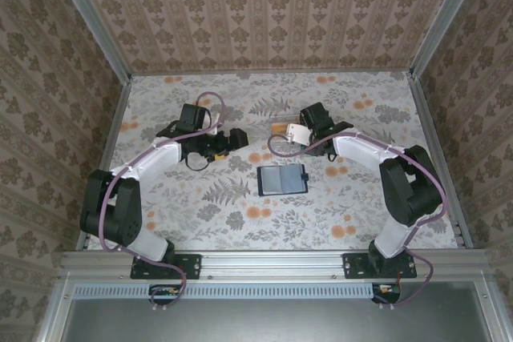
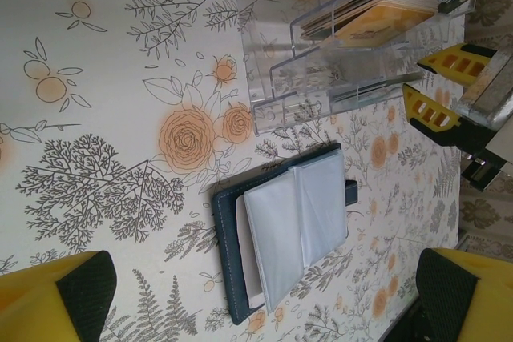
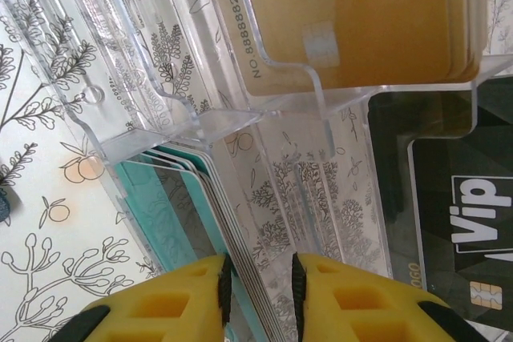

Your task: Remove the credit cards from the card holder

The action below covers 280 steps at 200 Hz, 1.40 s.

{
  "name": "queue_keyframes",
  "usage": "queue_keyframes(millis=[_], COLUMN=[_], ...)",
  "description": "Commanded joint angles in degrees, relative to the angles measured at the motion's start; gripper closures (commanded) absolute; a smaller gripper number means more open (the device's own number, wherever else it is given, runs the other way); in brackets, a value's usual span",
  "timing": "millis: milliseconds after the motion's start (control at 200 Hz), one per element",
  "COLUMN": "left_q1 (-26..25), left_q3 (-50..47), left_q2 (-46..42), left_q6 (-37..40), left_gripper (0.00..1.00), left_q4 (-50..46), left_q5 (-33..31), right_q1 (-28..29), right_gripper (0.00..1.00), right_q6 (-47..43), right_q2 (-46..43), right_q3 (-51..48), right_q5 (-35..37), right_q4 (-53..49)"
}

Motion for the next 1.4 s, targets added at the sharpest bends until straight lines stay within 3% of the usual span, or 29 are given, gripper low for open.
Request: queue_keyframes(millis=[0, 250, 425, 680, 750, 805, 925, 1395], left_q1=[0.45, -1.57, -4.53, -9.12, -10.27, -11.29, -13.31, -16.84], left_q3=[-0.56, -0.13, 0.71, 1.08, 1.30, 1.71, 2.79, 9.26], left_q2=[-0.45, 1.87, 4.18, 7.57, 8.88, 10.08, 12.64, 22.84], left_q6=[0.74, -0.40, -2.70, -7.35, -8.21, -8.69, -8.69, -4.08], left_gripper=[0.00, 0.00, 0.02, 0.21, 0.34, 0.37, 0.54, 0.60], left_q4=[1.33, 1.49, 2.02, 3.91, 4.44, 4.73, 4.80, -2.65], left_q5=[1.27, 1.27, 0.32, 0.61, 1.24, 1.27, 4.14, 5.89], right_q1=[-0.15, 1.74, 3.36, 4.26, 4.38, 4.41, 4.42, 4.42], right_gripper=[0.69, 0.63, 0.65, 0.71, 0.71, 0.71, 0.71, 0.71], right_q6=[3.68, 14.69, 31.95, 58.85, 64.88, 68.50, 73.22, 75.98], right_q2=[-3.77, -11.83, -16.93, -20.82, -20.42, -19.76, -17.71, -18.10], right_q3=[-0.54, -6.39, -8.30, -13.26, -15.09, -16.46, -19.34, -21.49], right_q5=[-0.32, -1.38, -4.76, -11.53, -13.73, -14.93, -15.56, -14.31], right_q4=[-0.40, -1.60, -4.78, -4.89, -4.07, -3.17, -0.68, -0.17])
